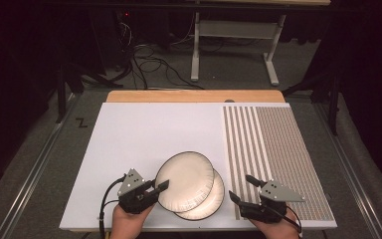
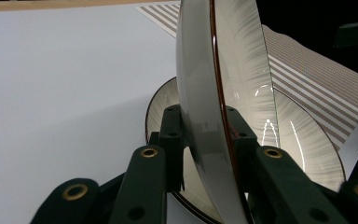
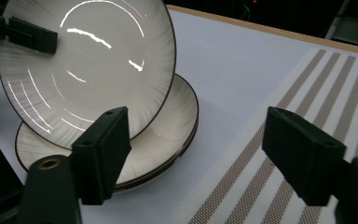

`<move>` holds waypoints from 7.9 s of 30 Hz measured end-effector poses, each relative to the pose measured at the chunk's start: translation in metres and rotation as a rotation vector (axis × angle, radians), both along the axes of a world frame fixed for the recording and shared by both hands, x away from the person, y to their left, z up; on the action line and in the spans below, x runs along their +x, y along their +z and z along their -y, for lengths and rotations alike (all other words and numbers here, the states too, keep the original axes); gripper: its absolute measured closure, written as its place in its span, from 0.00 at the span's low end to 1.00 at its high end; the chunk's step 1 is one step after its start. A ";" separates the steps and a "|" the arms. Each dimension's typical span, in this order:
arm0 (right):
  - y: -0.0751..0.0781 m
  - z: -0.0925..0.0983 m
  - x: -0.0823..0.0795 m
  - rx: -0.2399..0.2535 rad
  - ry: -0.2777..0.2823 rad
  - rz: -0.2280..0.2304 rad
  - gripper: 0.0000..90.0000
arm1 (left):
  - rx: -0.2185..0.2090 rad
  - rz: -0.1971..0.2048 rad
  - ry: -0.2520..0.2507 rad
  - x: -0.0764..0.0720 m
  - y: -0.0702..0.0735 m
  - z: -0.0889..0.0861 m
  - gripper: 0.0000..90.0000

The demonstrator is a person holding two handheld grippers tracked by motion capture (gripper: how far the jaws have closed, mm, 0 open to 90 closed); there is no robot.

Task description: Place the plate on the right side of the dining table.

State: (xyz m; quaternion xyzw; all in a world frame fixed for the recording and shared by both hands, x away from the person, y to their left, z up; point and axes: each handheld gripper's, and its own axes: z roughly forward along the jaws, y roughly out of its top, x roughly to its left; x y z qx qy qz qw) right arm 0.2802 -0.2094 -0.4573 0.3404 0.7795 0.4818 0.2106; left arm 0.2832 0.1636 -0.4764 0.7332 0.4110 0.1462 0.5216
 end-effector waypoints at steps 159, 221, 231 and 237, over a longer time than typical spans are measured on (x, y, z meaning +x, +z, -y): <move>0.034 0.047 0.060 0.208 -0.127 0.027 0.95 | 0.004 0.127 -0.002 0.065 0.044 0.116 0.78; -0.014 0.156 0.081 0.166 -0.332 -0.025 0.95 | 0.254 -0.048 -0.072 0.123 0.003 0.250 0.75; -0.018 0.162 0.079 0.179 -0.345 -0.031 0.94 | 0.264 -0.065 -0.086 0.122 0.003 0.256 0.75; -0.021 0.163 0.080 0.176 -0.341 -0.051 0.95 | 0.280 -0.074 -0.078 0.124 -0.001 0.256 0.70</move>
